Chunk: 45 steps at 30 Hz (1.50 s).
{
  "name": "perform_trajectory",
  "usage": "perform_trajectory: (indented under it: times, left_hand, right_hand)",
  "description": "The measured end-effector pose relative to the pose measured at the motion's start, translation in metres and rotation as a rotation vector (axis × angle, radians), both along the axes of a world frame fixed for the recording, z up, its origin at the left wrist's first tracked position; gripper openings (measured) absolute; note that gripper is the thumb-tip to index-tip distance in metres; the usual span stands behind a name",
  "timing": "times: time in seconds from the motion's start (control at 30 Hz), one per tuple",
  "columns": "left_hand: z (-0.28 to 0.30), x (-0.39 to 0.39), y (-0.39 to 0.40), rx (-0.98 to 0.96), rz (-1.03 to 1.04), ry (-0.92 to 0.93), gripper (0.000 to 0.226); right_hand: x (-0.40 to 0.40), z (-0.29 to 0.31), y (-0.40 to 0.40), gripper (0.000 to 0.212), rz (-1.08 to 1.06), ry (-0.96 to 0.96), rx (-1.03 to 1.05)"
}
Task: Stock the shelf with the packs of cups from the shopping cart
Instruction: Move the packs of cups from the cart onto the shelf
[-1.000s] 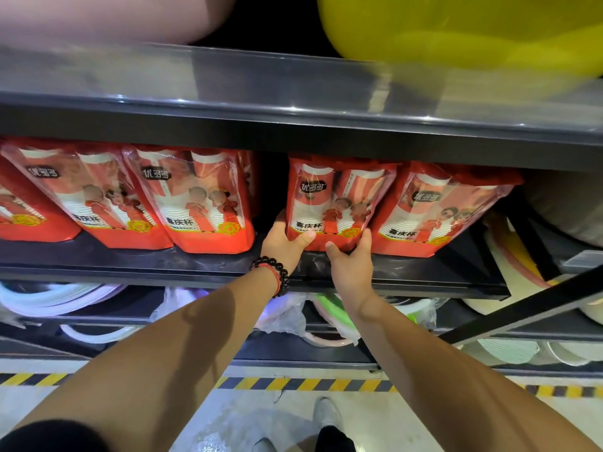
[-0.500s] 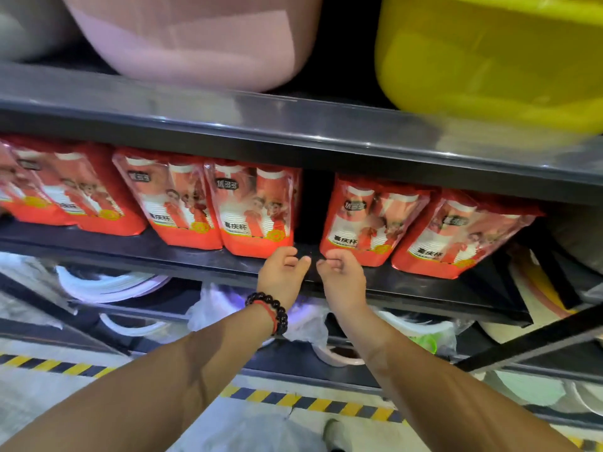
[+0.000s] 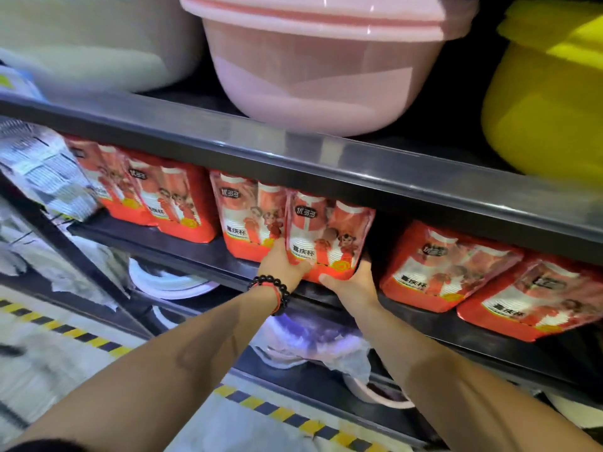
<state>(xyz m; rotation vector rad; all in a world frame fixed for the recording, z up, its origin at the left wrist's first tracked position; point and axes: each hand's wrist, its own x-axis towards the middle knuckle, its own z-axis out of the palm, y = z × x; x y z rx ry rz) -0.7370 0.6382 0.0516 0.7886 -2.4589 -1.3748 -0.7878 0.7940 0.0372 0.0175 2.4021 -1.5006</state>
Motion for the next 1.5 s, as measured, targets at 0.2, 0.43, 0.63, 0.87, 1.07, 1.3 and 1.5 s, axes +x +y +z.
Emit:
perform_trajectory:
  times: [0.2,0.43,0.63,0.87,1.07,1.3,1.5]
  left_hand:
    - [-0.015,-0.010,0.002,-0.078,0.022,-0.025,0.031]
    - [-0.028,-0.019,-0.005,-0.051,-0.022,-0.044,0.024]
    - [-0.032,-0.002,-0.027,0.004,-0.081,0.001,0.028]
    - [-0.038,0.048,-0.110,0.012,0.128,0.132,0.043]
    - [-0.025,0.033,-0.149,0.112,0.036,0.040,0.080]
    - [-0.010,0.012,-0.159,0.021,0.002,0.021,0.021]
    - [-0.012,0.012,-0.173,-0.022,-0.093,-0.018,0.027]
  right_hand:
    - [-0.025,-0.020,-0.002,0.023,-0.034,-0.004,-0.086]
    - [-0.023,-0.028,-0.009,0.017,-0.084,0.025,-0.080]
    - [-0.005,-0.025,-0.016,0.053,-0.248,0.054,-0.112]
    - [0.066,-0.014,-0.065,0.024,-0.362,0.148,-0.127]
    - [0.062,0.002,-0.153,0.046,-0.081,0.081,-0.122]
    - [0.060,0.000,-0.180,0.069,-0.232,0.079,-0.121]
    - [0.049,-0.001,-0.182,0.068,-0.216,0.025,-0.060]
